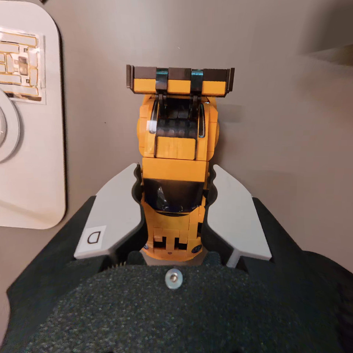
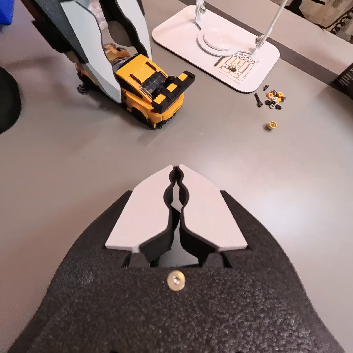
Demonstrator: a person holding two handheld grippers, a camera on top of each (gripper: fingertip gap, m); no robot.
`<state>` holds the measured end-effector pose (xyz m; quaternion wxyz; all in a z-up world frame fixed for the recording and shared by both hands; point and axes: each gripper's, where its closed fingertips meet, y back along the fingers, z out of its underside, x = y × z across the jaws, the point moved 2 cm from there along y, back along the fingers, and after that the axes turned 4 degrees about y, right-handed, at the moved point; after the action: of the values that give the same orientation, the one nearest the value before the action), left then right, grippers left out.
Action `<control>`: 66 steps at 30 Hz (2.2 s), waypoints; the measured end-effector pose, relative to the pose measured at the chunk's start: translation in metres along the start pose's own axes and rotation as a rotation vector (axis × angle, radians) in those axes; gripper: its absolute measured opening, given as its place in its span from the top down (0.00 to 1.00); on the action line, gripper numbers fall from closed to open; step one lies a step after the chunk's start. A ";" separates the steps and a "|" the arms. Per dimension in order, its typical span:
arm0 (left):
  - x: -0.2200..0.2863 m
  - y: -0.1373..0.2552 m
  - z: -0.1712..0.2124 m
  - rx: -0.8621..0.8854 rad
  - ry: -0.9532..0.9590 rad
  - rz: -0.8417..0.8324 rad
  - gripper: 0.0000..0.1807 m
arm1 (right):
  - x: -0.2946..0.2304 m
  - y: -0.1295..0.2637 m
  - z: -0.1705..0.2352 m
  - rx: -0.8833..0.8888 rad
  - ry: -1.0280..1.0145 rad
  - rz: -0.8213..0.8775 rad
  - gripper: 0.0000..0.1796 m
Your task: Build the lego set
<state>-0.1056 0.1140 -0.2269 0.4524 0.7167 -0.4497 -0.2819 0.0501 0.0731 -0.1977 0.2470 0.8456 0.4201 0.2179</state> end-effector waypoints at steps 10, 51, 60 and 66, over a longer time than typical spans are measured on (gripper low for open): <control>-0.003 0.002 0.020 -0.057 0.008 -0.023 0.61 | -0.003 -0.006 -0.002 -0.002 -0.013 -0.043 1.00; -0.005 0.037 0.062 -0.242 0.066 0.020 0.66 | -0.017 -0.003 -0.005 0.010 0.011 -0.096 1.00; 0.006 0.000 -0.035 -0.072 0.009 0.045 0.62 | -0.010 0.012 -0.004 0.029 0.009 -0.071 1.00; 0.018 0.036 -0.119 0.303 -0.009 -0.027 0.74 | 0.026 0.033 0.008 0.042 -0.030 0.020 1.00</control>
<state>-0.0155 0.1377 -0.1433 0.3332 0.7815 -0.4793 -0.2201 0.0886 0.0756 -0.1799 0.2332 0.8578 0.4125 0.1989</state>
